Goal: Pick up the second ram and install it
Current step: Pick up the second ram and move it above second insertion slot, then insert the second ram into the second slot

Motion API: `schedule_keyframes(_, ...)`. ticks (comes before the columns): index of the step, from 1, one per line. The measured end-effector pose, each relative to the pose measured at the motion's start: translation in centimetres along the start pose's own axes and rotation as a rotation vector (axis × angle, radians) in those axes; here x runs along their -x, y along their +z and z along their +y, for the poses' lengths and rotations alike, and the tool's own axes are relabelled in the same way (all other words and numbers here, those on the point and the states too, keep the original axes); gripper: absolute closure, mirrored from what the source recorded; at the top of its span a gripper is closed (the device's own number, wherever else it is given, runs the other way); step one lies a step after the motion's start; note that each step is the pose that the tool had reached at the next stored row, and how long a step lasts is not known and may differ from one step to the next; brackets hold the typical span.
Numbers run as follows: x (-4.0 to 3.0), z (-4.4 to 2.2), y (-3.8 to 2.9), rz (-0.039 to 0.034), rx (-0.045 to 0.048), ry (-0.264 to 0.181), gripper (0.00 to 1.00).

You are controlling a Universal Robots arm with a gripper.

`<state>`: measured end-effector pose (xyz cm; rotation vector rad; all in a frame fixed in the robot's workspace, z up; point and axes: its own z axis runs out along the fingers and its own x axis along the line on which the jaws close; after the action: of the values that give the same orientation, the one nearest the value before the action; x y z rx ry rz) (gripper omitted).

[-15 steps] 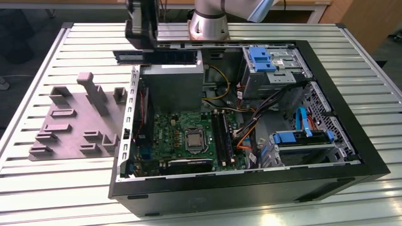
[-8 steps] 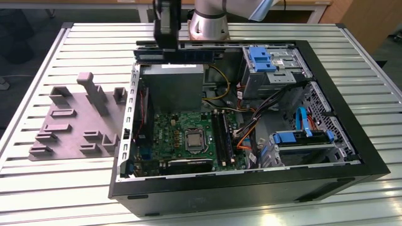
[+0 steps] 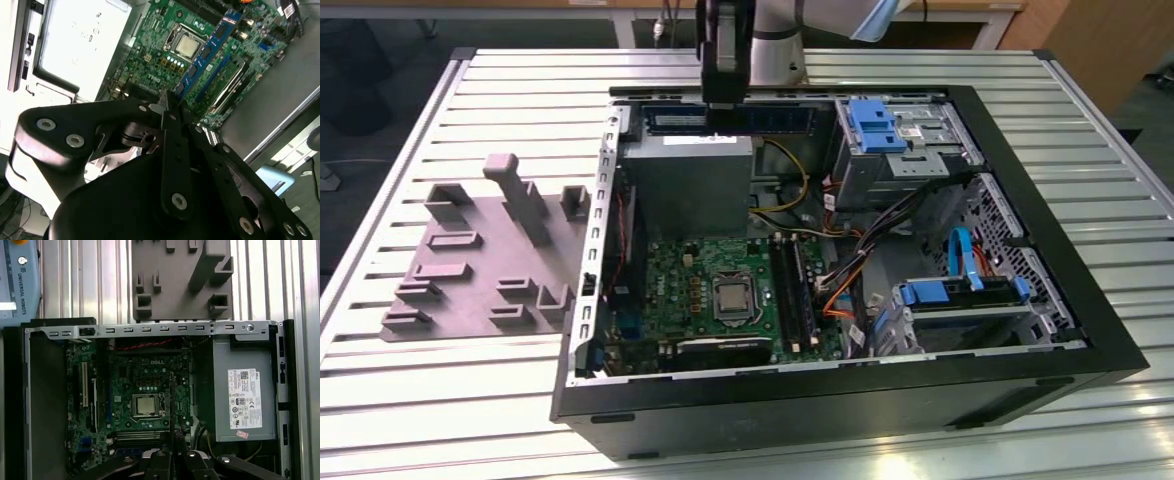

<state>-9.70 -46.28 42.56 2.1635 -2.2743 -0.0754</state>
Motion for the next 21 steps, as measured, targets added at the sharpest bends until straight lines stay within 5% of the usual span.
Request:
schedule_keyframes(14, 0.01, -0.06, 0.00, -0.0002, 0.0000, 0.004, 0.86)
schedule_keyframes(21, 0.01, -0.06, 0.02, -0.0016, -0.0012, 0.041, 0.86)
